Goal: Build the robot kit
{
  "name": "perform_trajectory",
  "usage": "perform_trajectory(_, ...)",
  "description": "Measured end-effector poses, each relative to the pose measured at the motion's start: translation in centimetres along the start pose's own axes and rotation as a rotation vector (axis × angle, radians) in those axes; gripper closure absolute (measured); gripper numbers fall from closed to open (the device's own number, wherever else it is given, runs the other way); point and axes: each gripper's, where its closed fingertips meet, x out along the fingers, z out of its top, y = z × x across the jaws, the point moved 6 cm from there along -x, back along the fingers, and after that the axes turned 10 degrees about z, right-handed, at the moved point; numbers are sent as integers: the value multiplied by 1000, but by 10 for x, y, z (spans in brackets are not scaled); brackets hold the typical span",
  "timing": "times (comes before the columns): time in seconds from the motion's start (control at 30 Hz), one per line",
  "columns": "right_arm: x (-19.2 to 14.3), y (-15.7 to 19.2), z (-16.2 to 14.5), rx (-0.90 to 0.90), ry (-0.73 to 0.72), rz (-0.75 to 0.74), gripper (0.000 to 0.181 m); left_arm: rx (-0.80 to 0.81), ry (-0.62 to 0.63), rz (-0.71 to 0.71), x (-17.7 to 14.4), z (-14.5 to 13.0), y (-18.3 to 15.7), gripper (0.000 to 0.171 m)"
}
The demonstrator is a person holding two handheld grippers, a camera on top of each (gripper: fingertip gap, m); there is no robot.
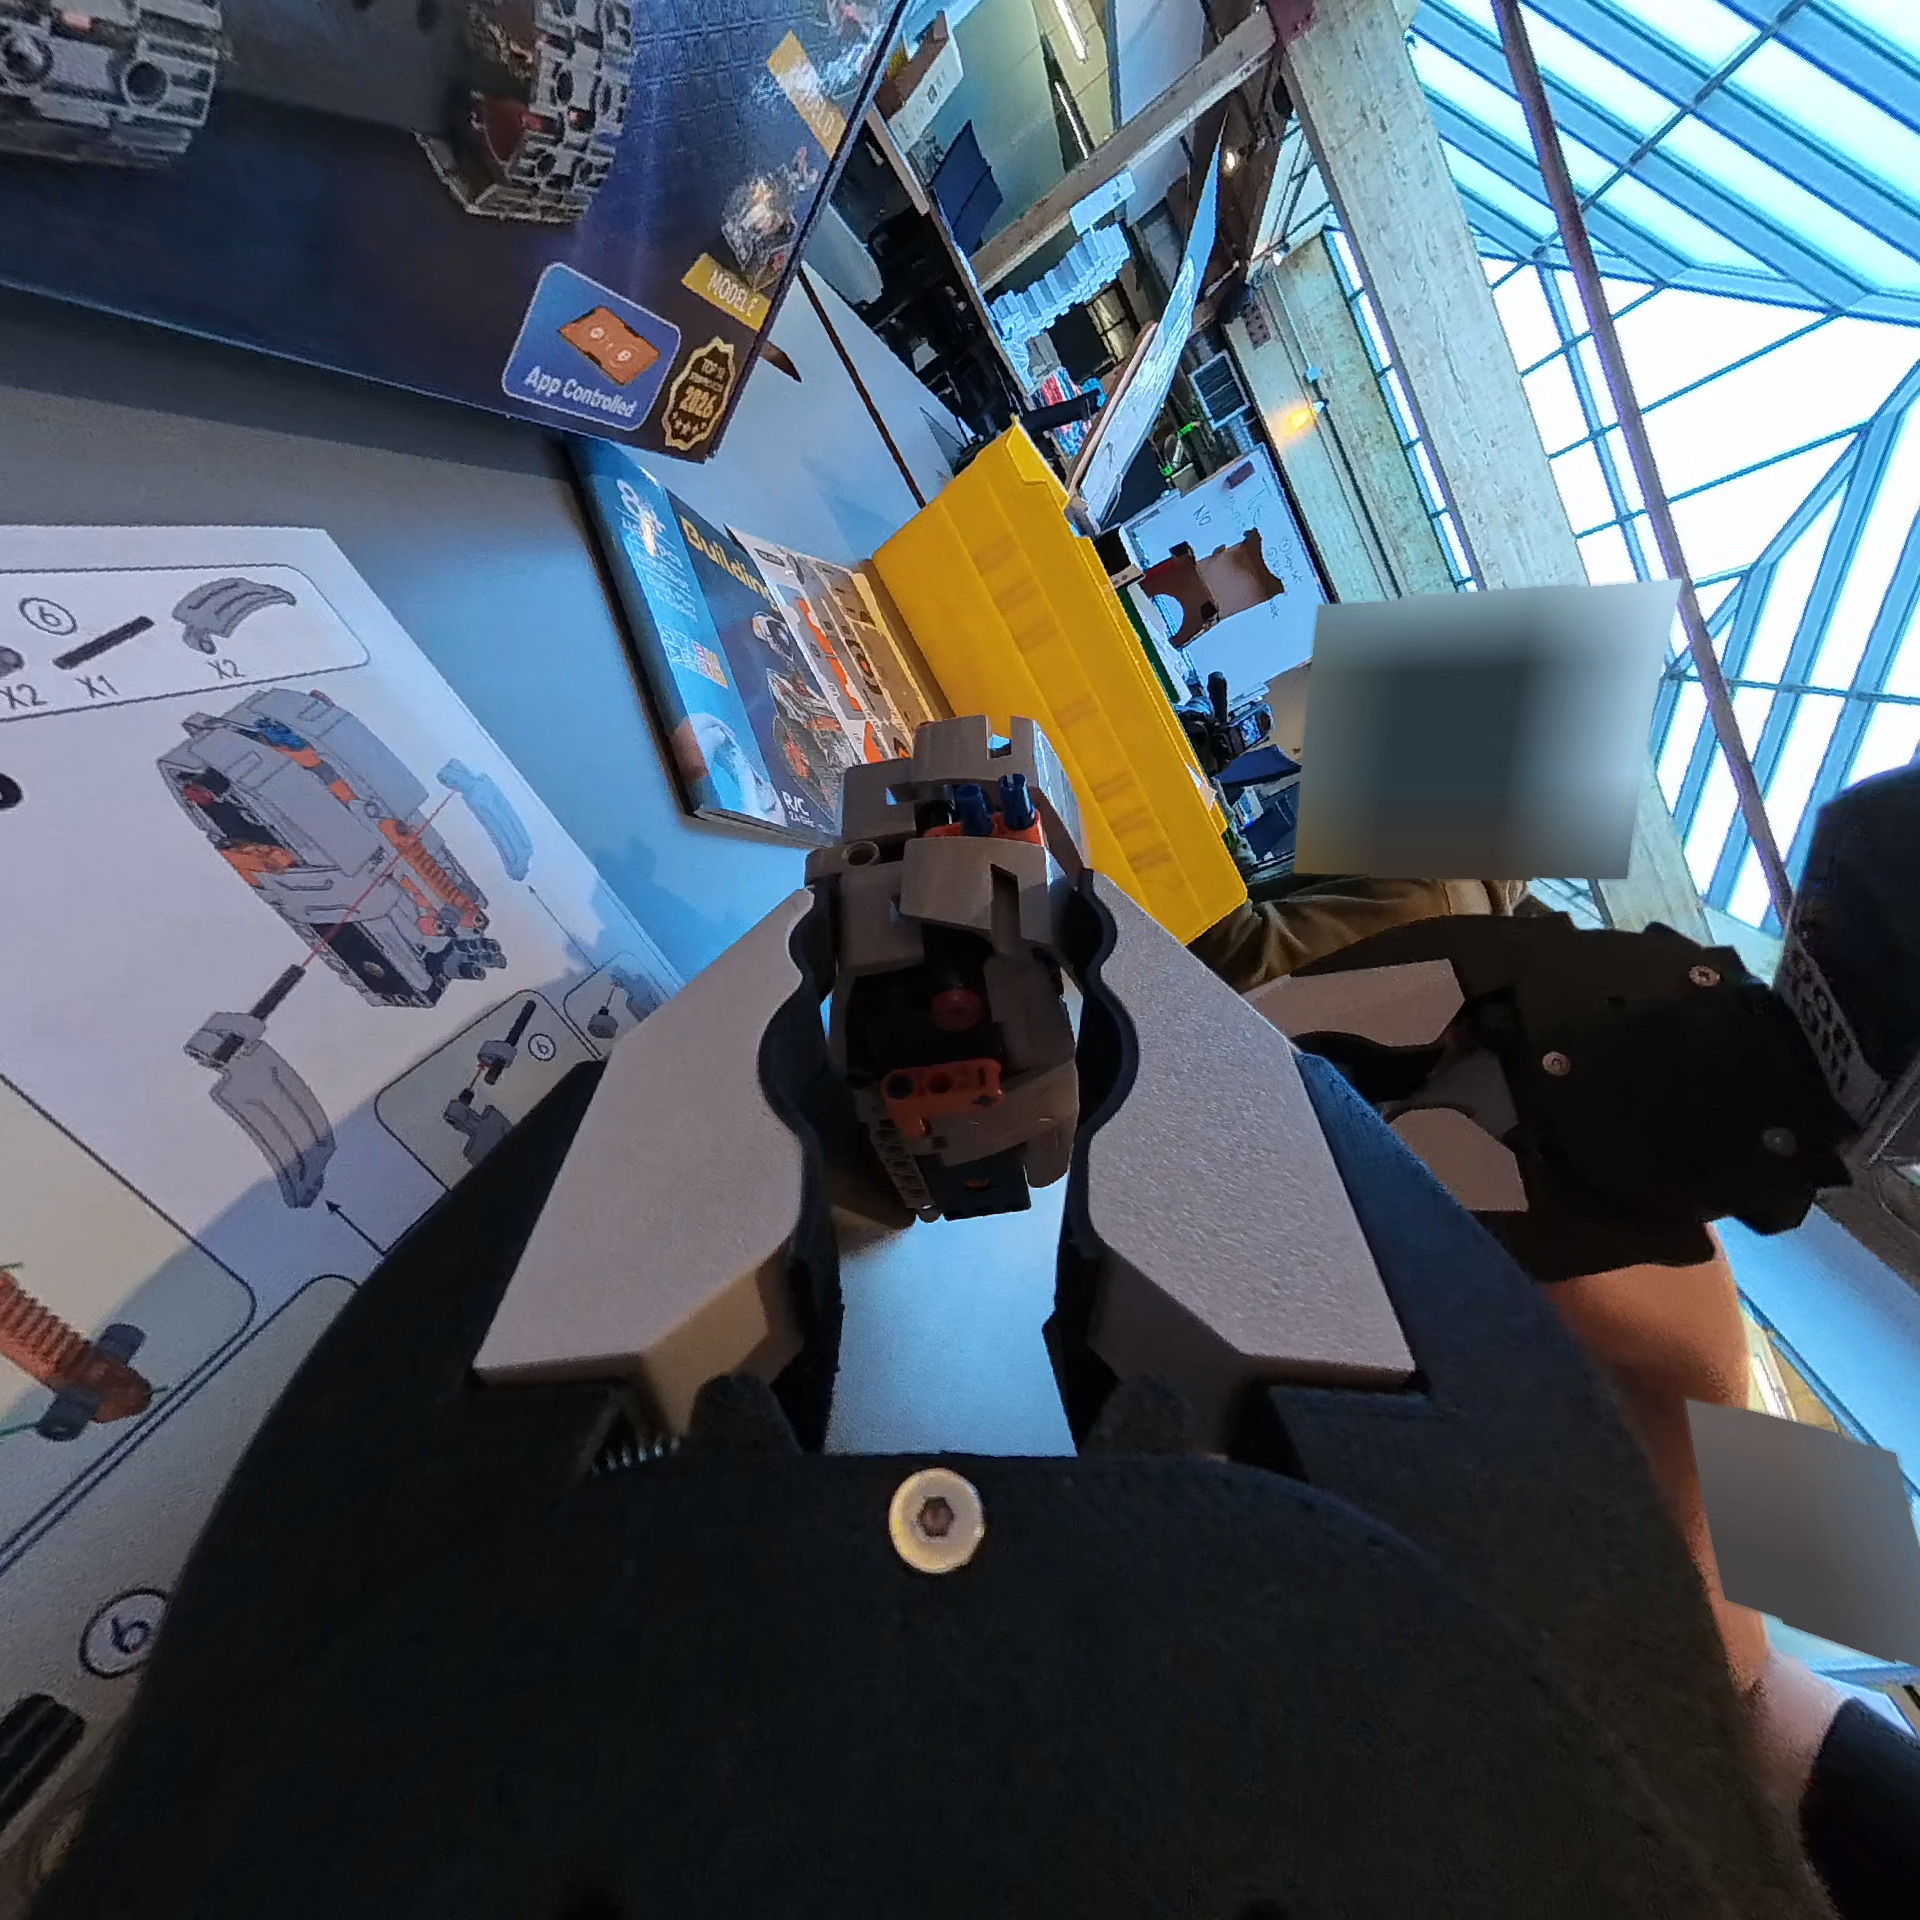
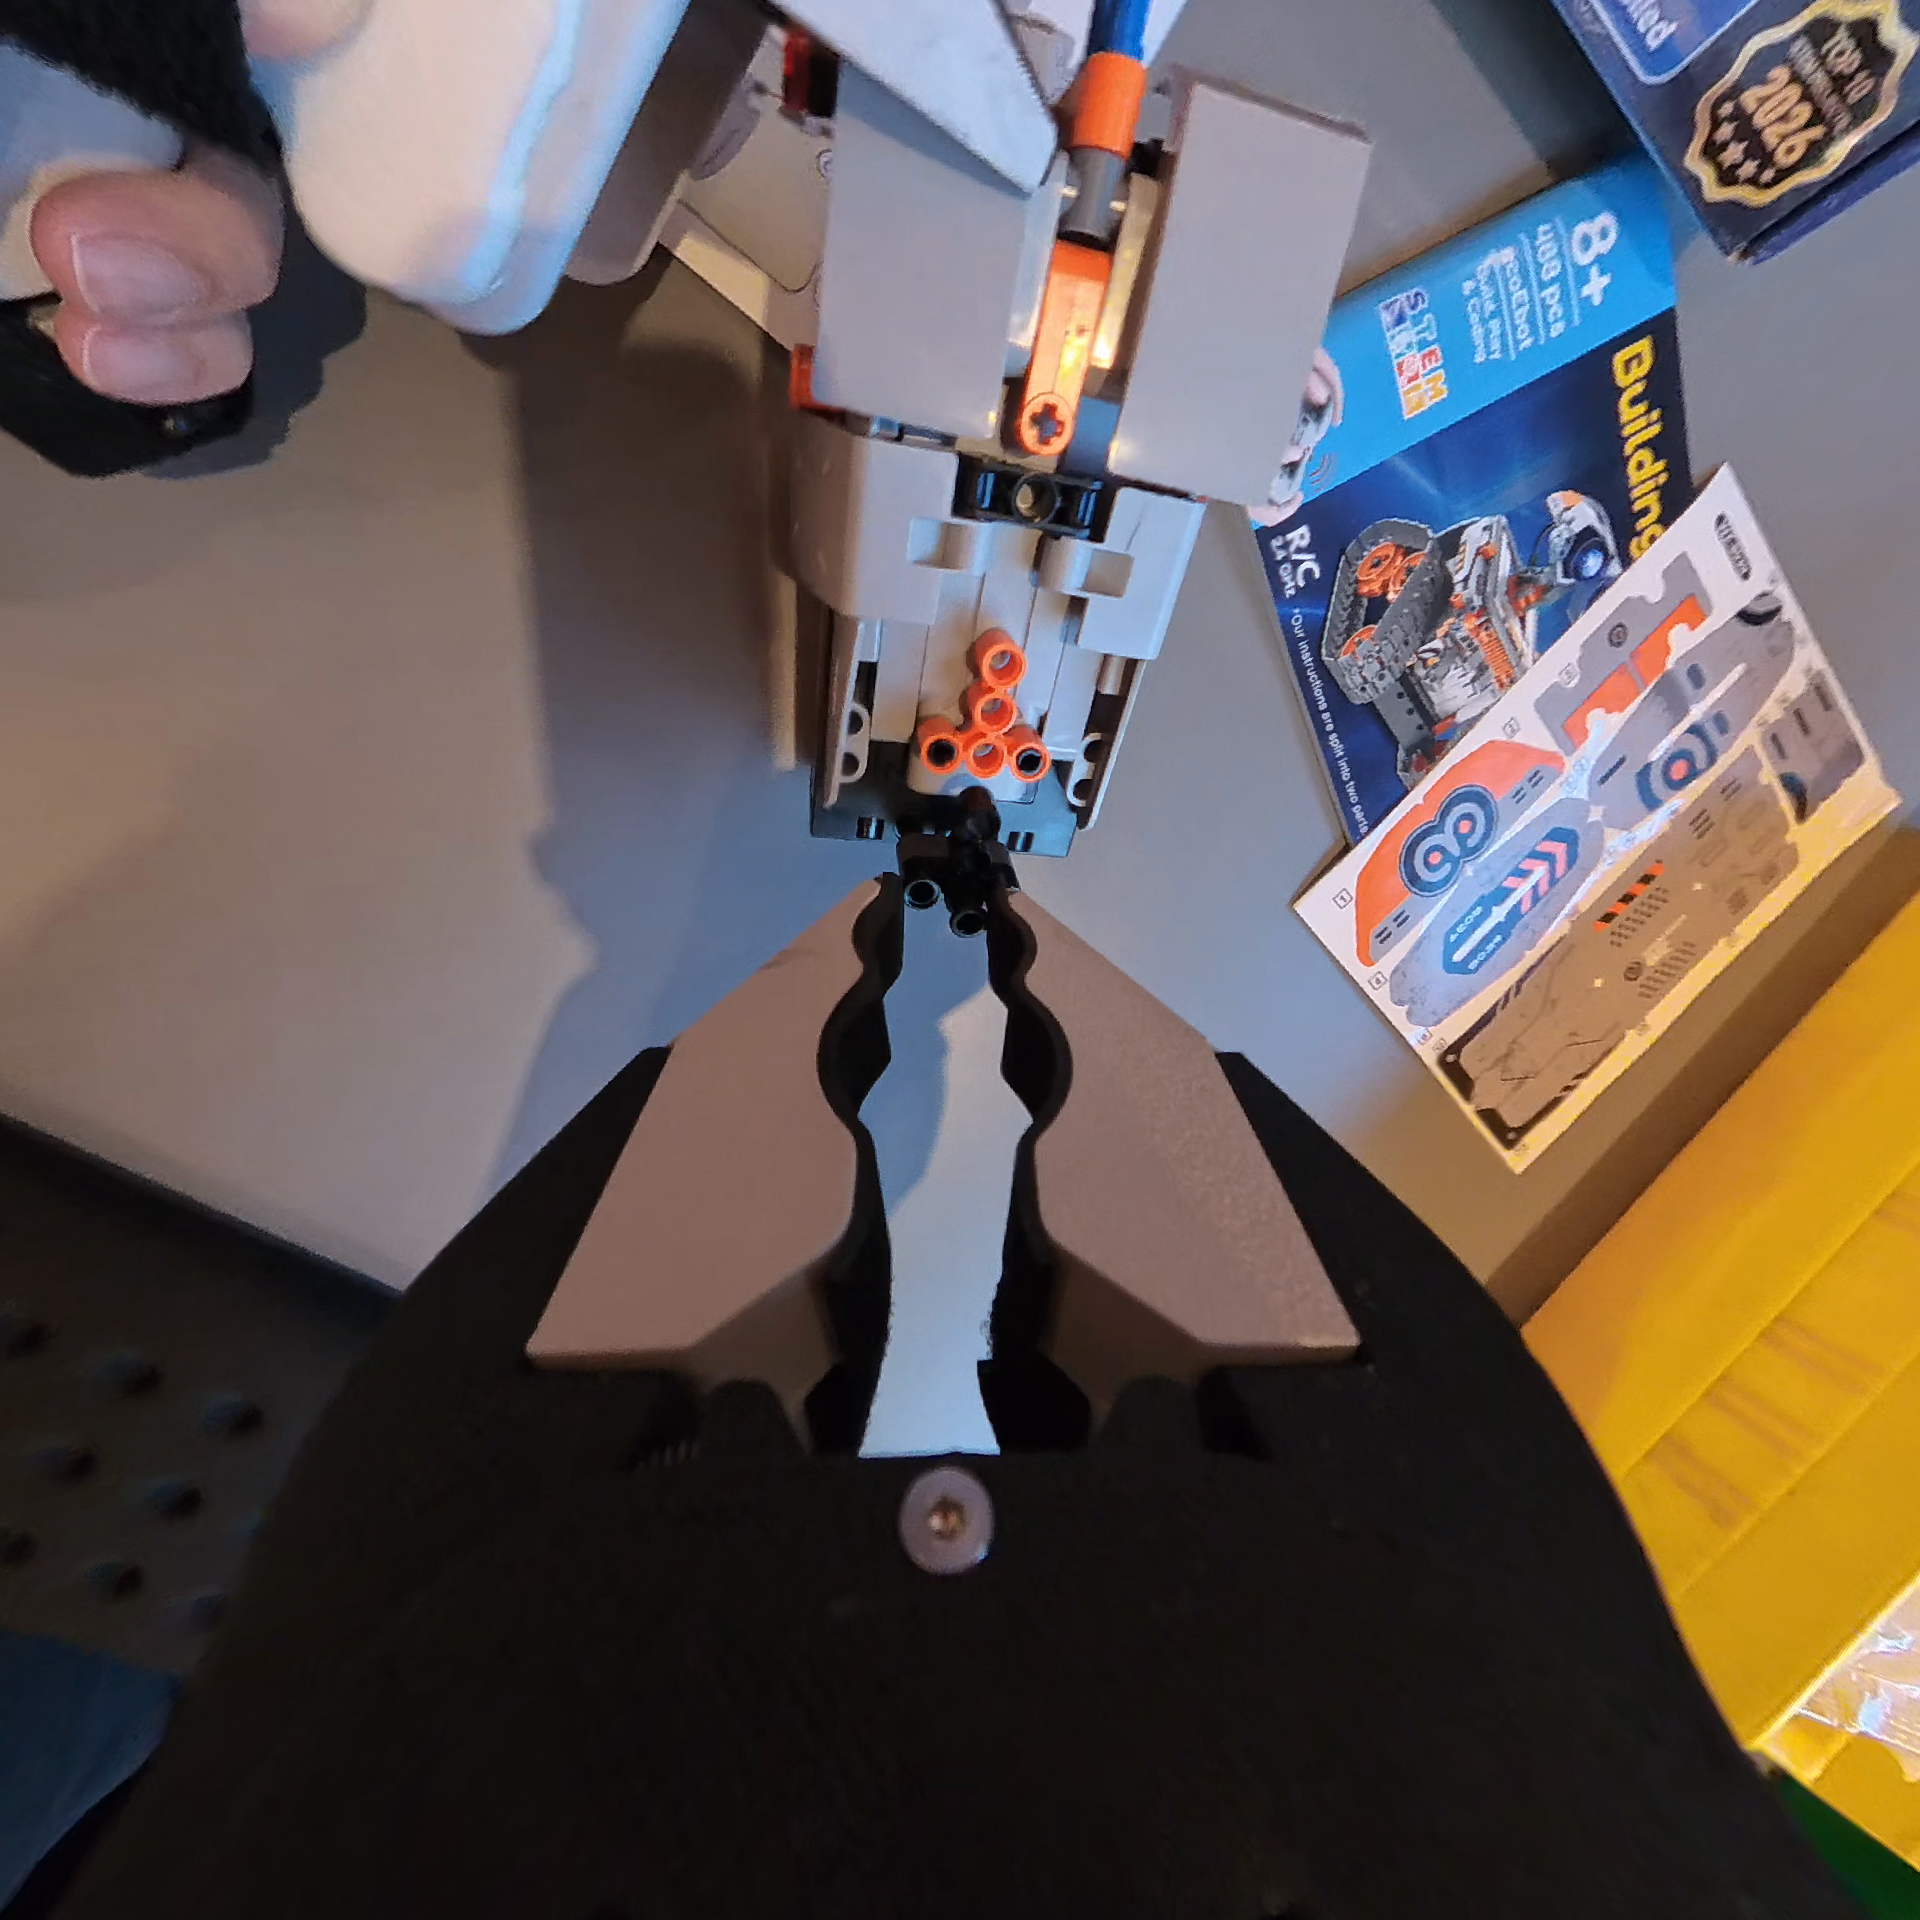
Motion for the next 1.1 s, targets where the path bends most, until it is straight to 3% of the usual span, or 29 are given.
perform_trajectory(0.53,1,-6,8,-106,109,19,168,-17,8,6,-1,1,4,130)
perform_trajectory(0.9,2,-3,7,-160,110,-25,168,22,-4,15,-1,0,-1,129)
perform_trajectory(1.1,2,-6,6,-91,67,-2,168,7,0,17,-1,1,2,129)
